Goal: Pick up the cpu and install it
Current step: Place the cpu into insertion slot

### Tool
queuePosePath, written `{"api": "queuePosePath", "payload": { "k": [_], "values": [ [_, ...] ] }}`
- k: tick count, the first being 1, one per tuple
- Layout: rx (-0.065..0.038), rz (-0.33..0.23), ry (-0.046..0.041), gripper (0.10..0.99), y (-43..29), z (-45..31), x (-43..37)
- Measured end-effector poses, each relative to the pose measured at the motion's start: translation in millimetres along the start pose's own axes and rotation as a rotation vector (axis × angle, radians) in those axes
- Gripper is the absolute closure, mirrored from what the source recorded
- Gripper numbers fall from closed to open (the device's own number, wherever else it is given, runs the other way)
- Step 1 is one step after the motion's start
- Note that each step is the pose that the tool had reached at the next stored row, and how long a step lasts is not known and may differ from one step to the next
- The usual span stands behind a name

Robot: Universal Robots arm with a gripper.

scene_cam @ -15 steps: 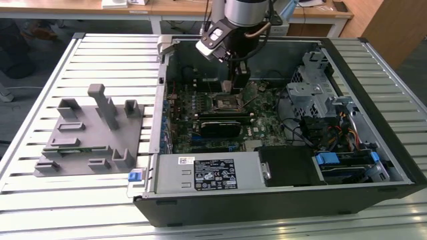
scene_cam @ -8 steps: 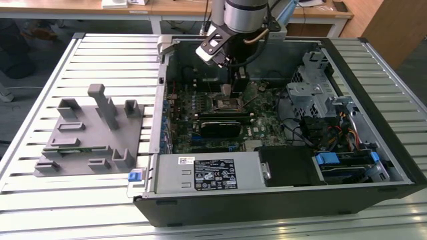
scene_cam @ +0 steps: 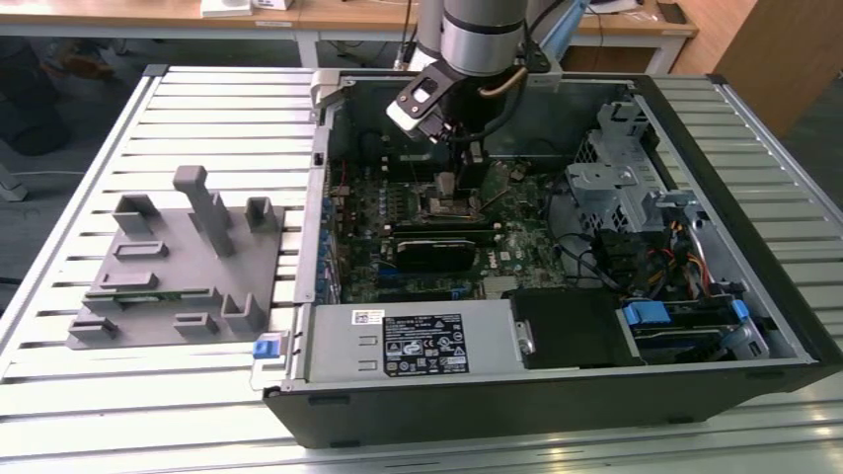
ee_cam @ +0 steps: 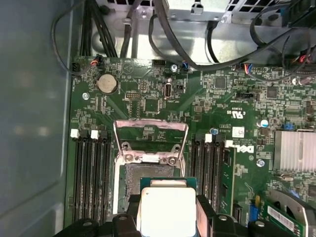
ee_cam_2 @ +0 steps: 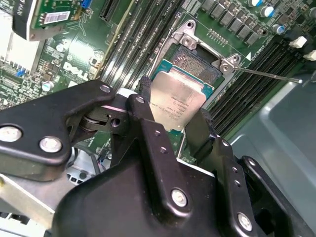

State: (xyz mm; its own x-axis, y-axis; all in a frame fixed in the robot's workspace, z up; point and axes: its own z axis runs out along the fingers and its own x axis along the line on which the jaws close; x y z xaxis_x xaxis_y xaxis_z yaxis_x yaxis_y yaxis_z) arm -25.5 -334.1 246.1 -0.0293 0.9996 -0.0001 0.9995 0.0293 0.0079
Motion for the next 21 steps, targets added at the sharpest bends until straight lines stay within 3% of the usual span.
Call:
{"api": "queuePosePath", "payload": {
  "k": [9,21],
  "values": [
    [0.000,0.000,0.0001,0.557,0.0,11.8,2.6],
    [0.000,0.001,-0.0011,0.557,0.0,14.8,2.9]
  ]
}}
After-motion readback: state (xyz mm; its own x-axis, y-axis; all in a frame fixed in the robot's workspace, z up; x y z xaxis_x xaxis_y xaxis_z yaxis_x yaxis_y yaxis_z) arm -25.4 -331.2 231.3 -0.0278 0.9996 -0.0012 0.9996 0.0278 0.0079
